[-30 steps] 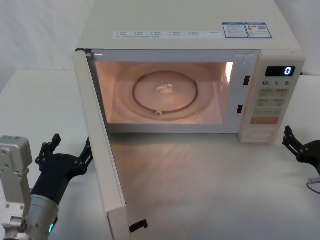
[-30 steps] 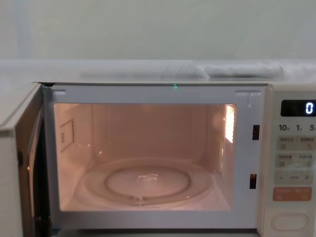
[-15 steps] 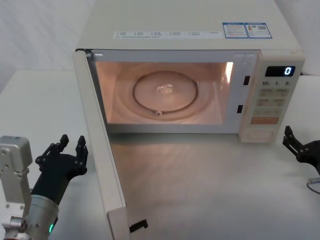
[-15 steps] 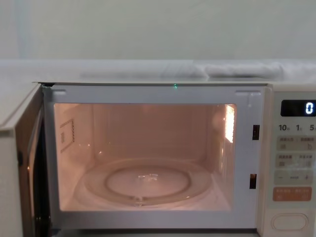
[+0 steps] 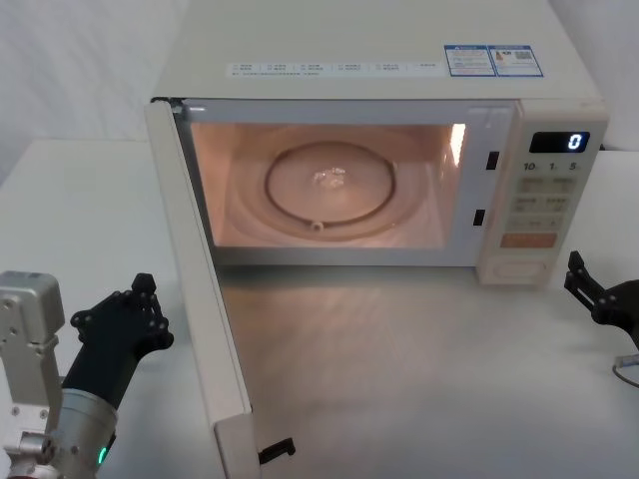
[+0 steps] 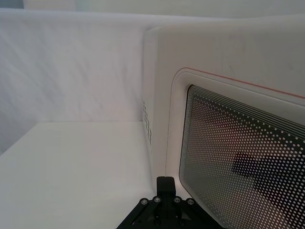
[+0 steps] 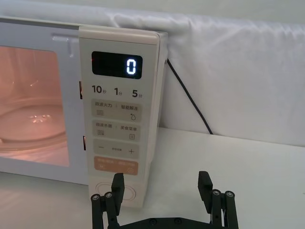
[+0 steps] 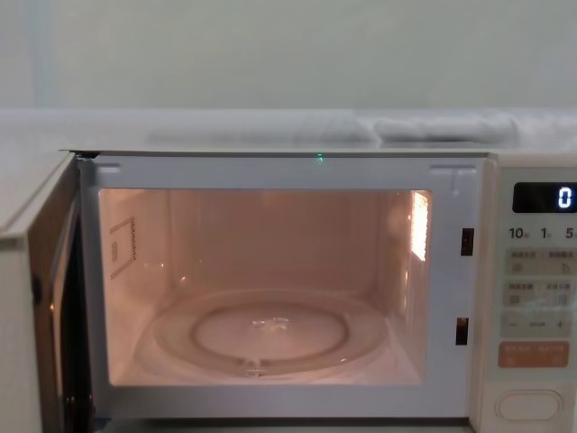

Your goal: Press the button to open the microwave door with one hand; close the microwave door with the other hand.

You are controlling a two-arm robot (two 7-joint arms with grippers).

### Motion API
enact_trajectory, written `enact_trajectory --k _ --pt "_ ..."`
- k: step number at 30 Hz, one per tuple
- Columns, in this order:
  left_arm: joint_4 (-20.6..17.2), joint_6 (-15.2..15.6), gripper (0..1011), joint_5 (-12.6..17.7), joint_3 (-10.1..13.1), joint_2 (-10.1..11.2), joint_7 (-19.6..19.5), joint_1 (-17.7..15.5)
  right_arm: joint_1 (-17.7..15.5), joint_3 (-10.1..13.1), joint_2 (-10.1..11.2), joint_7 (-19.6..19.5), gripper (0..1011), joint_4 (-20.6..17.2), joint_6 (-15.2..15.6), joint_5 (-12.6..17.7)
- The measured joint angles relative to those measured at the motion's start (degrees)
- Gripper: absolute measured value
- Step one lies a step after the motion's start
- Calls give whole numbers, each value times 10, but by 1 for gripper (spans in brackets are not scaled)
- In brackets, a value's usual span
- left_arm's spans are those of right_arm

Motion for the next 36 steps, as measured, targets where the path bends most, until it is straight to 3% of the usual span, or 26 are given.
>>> enact_trajectory --k 26,36 --pt "0 3 0 -3 -2 0 -12 -1 0 0 0 0 1002 0 0 0" --pt "-30 24 0 -28 -43 -2 -38 5 0 0 0 0 1002 0 0 0"
